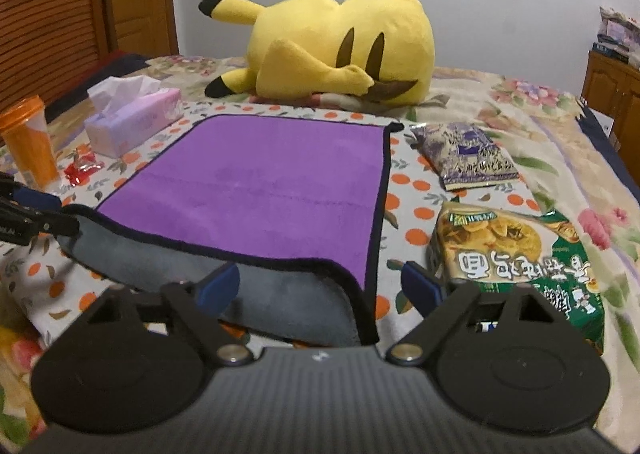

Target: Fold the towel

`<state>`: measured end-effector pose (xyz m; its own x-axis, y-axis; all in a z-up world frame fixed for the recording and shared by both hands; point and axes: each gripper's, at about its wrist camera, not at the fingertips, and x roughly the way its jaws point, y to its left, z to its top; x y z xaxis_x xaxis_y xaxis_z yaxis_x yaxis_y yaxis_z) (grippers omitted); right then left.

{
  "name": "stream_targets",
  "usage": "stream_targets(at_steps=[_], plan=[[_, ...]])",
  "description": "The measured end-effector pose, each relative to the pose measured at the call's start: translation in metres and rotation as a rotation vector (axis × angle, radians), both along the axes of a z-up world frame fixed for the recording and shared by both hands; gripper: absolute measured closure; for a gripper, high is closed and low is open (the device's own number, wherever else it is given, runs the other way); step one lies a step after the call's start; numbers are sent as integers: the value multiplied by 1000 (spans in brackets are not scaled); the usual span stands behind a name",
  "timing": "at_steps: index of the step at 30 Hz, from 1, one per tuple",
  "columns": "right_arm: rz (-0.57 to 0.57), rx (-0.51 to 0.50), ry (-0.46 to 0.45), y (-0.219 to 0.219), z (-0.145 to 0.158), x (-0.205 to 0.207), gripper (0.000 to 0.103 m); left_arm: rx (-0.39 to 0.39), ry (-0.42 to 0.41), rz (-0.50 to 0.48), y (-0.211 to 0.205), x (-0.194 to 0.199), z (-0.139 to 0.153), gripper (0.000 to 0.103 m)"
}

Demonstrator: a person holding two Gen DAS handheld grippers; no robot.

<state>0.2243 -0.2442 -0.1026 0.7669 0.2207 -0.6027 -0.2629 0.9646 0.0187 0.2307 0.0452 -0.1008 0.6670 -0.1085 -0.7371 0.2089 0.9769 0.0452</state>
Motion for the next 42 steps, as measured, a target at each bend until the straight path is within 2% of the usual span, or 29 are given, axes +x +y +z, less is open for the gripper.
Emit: stream_targets(at_steps=[7,10,13,16,23,29,31,33,42], plan=[[1,23,43,-4,-6,8,27,1,27,1,1,0,-4,63],[12,37,63,-5,-9,9,39,-7,32,0,1,0,-5,73],[21,39,83,-4,-12,10,40,-8,25,-11,-2,-1,-3,78],[34,55,107,-4,-13,11,44,-12,27,-10,-2,-2,-3,78],[52,41,122,-4,-14,13,73,-10,33,-21,-3,-1,-6,84],[47,26,118,-8,-15,13,84,-18,29,-34,-4,-3,-5,92],[47,23,114,-9,-15,13,95,-22,27,-40,-4,-3,-4,94],[44,16,111,-9,-15,13,98,-27,21,-42,-5,-4,-2,94],[44,39,67,-13,-6,12,98,-43,-44,-56,-9,-10,16,95]])
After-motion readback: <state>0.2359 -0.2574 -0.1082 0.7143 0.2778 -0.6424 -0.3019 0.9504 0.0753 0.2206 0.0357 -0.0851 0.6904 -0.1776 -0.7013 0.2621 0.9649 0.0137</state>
